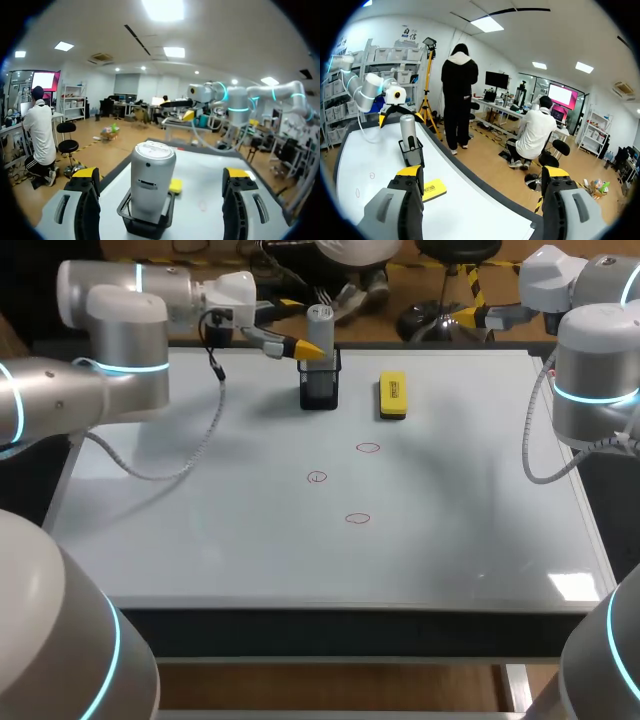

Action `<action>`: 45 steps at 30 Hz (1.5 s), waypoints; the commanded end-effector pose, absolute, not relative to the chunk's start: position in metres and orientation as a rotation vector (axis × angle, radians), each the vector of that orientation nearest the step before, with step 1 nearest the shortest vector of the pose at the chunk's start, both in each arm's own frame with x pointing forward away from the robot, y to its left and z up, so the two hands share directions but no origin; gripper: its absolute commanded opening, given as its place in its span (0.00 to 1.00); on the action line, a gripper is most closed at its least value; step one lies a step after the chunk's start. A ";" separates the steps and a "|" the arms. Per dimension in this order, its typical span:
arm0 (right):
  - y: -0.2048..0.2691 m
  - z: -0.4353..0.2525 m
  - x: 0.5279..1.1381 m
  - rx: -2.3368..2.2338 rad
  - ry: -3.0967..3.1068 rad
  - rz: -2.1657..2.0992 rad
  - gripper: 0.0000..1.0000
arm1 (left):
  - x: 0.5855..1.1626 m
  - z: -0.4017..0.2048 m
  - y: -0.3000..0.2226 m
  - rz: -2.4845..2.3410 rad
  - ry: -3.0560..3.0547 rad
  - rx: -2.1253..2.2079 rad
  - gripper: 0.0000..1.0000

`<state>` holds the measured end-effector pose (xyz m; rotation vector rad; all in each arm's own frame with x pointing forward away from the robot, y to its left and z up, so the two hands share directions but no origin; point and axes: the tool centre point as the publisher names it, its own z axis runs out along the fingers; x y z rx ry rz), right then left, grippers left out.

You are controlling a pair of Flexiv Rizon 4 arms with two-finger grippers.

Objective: Pick up the inspection probe, press it on each red-marked spot on the whiteboard one by one, put down the probe, pick up the eraser, and wipe off all the red marks.

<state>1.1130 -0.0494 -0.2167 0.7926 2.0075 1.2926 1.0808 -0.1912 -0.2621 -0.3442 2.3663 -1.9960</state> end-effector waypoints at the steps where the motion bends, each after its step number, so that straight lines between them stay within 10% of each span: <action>1: -0.050 -0.217 1.113 0.793 2.009 1.292 1.00 | 1.090 -0.271 -0.202 -1.998 2.370 -0.333 1.00; 31: -0.050 -0.217 1.113 0.793 2.009 1.292 1.00 | 1.112 -0.293 -0.210 -1.985 2.381 -0.371 0.98; 35: -0.050 -0.217 1.113 0.793 2.009 1.292 1.00 | 1.113 -0.295 -0.208 -1.985 2.385 -0.372 0.00; 45: -0.050 -0.217 1.113 0.793 2.009 1.292 1.00 | 1.108 -0.283 -0.200 -2.004 2.353 -0.350 0.00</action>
